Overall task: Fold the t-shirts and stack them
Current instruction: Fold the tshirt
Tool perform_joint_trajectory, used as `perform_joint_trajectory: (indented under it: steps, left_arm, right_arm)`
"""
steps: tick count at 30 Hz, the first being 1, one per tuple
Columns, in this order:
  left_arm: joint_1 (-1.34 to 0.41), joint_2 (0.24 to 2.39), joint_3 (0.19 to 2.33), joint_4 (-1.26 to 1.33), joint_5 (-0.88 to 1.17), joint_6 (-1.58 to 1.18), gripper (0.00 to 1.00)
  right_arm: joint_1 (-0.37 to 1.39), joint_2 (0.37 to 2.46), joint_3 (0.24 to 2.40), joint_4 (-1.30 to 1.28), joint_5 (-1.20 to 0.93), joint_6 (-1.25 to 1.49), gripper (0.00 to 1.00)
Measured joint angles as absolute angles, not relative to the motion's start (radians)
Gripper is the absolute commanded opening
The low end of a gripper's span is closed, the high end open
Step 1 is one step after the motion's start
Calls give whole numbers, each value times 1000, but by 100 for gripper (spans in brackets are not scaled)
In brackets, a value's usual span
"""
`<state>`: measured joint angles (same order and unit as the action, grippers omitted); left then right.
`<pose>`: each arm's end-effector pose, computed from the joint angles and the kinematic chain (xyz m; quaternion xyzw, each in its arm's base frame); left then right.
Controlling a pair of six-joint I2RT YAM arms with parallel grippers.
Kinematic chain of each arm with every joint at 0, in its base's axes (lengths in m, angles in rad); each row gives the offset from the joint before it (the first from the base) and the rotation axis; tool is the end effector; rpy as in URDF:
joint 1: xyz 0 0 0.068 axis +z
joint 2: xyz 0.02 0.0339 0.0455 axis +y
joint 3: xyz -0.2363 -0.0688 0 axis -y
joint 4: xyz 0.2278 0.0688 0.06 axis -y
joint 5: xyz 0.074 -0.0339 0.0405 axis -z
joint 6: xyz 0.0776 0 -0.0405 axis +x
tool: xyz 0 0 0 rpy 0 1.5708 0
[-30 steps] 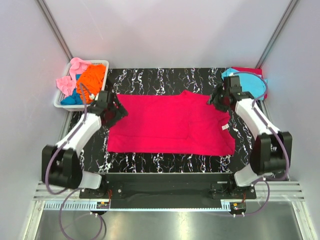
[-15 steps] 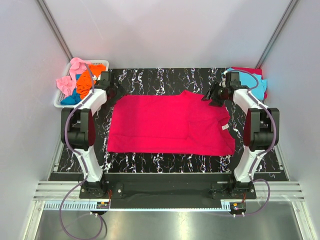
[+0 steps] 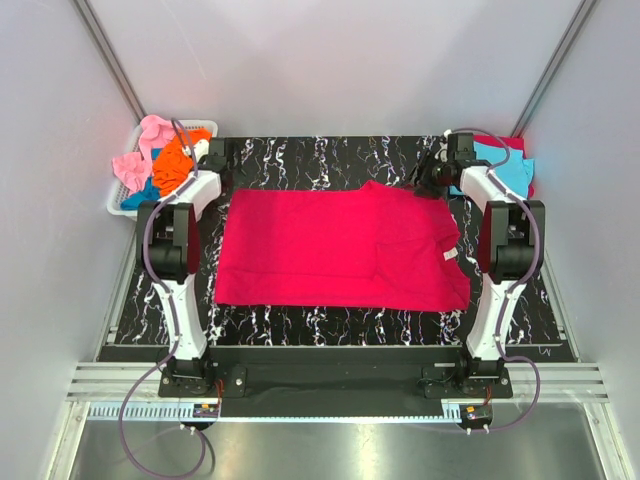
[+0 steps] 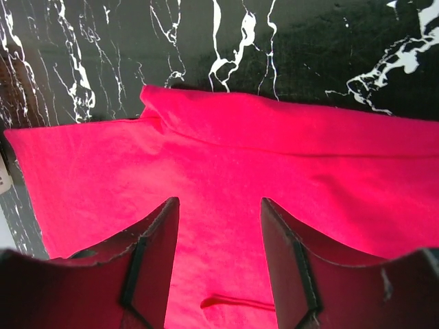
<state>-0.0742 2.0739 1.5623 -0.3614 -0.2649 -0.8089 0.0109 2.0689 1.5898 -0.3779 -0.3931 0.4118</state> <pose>0.4579 -0.0137 0.1472 -0.3767 0.8532 -0.0326 0.3594 0.4577 0.0347 0.1592 0.1161 0.9141 0.2508 0.2966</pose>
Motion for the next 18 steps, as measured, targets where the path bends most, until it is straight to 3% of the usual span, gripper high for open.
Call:
perform_joint_trajectory:
  steps: [6, 12, 18]
  left_arm:
    - [-70, 2157, 1642, -287, -227, -826, 70]
    - [-70, 2218, 1711, -306, -218, -870, 56]
    - [-72, 2239, 1744, -358, -251, -901, 57]
  right_arm:
    - [10, 2110, 1604, -379, -414, 412, 57]
    - [3, 2114, 1611, -375, -438, 414, 56]
    - [-30, 2114, 1611, -362, -457, 422, 54]
